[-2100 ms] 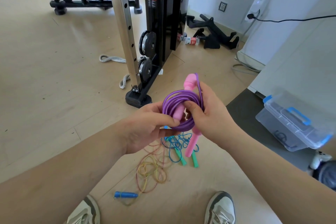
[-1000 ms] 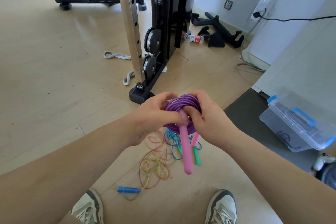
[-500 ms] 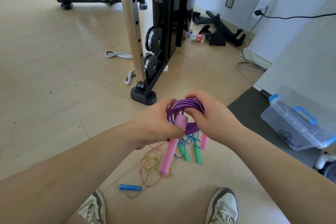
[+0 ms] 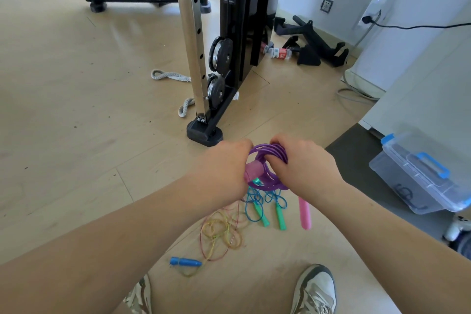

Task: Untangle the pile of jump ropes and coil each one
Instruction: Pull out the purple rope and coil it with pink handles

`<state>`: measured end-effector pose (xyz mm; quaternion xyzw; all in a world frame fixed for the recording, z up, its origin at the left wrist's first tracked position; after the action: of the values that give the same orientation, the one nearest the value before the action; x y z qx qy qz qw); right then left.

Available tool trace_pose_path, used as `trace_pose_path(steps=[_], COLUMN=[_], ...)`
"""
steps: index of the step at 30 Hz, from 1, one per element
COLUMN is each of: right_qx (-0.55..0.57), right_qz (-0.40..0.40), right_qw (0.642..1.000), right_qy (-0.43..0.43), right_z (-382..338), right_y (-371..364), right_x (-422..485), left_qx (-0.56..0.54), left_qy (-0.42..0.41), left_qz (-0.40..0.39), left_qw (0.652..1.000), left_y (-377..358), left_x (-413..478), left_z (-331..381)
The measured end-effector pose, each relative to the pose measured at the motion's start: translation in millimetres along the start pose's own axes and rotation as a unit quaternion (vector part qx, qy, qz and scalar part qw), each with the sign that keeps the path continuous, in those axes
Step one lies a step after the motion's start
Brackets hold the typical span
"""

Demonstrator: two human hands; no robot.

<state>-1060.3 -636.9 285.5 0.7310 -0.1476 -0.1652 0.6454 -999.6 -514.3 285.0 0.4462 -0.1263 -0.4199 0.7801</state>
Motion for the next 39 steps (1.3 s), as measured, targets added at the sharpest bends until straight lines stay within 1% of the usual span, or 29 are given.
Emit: trace_pose_path(steps=[2,4,7,10,13,15,19,22,26,29,32,34,37,39], right_qx=[0.062,0.120,0.121,0.128,0.173,0.203,0.263,0.287,0.258,0.240,0.256,0.260,0.254,0.247], right_qz=[-0.001,-0.014,-0.027,-0.033,-0.053,-0.053,-0.050,-0.040,-0.051,-0.051,-0.061,-0.060,-0.050,-0.054], right_qw=[0.998,0.992,0.991,0.990,0.981,0.975,0.960,0.954,0.960,0.964,0.961,0.961,0.964,0.966], right_qy=[0.011,0.027,0.047,0.051,0.062,0.075,0.080,0.082,0.098,0.101,0.084,0.071,0.059,0.058], right_z=[1,1,-1,0,-5,-10,-22,-24,-20,-14,-3,5,16,17], right_y=[-1,-5,-6,-3,-4,-3,-3,-1,-1,-1,-1,-1,0,0], right_x=[0,-2,-5,-6,-8,-10,-12,-10,-9,-8,-8,-7,-8,-9], left_qx=[-0.044,-0.074,-0.097,-0.168,-0.254,-0.311,-0.325,-0.314,-0.263,-0.292,-0.291,-0.310,-0.311,-0.305], left_qy=[0.007,0.022,0.024,0.035,0.072,0.092,0.100,0.104,0.094,0.089,0.056,0.029,-0.012,-0.014], left_qz=[-0.022,-0.062,-0.127,-0.167,-0.156,-0.125,-0.023,0.007,-0.007,-0.033,-0.015,-0.009,-0.048,-0.072], left_qw=[0.999,0.995,0.987,0.971,0.952,0.938,0.940,0.944,0.960,0.952,0.955,0.950,0.949,0.950], left_y=[-5,-10,-16,-18,-20,-24,-23,-18,-12,-20,-16,-10,-11,-15], left_x=[0,-2,-7,-8,-10,-11,-9,-5,-2,-3,-4,-4,-7,-8], left_z=[-5,-8,-9,-11,-17,-18,-21,-25,-27,-23,-18,-14,-5,-3])
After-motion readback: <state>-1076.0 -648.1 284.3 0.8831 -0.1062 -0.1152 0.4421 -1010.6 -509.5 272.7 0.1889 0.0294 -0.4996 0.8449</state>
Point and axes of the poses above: each hand's wrist, its own x-axis towards the middle knuckle, its own y-axis out of the back of the hand, z = x × y, the point moved 9 cm from there along x, towards the middle knuckle, and after that the axes turned 10 degrees about -x, right-handed, at the moved point
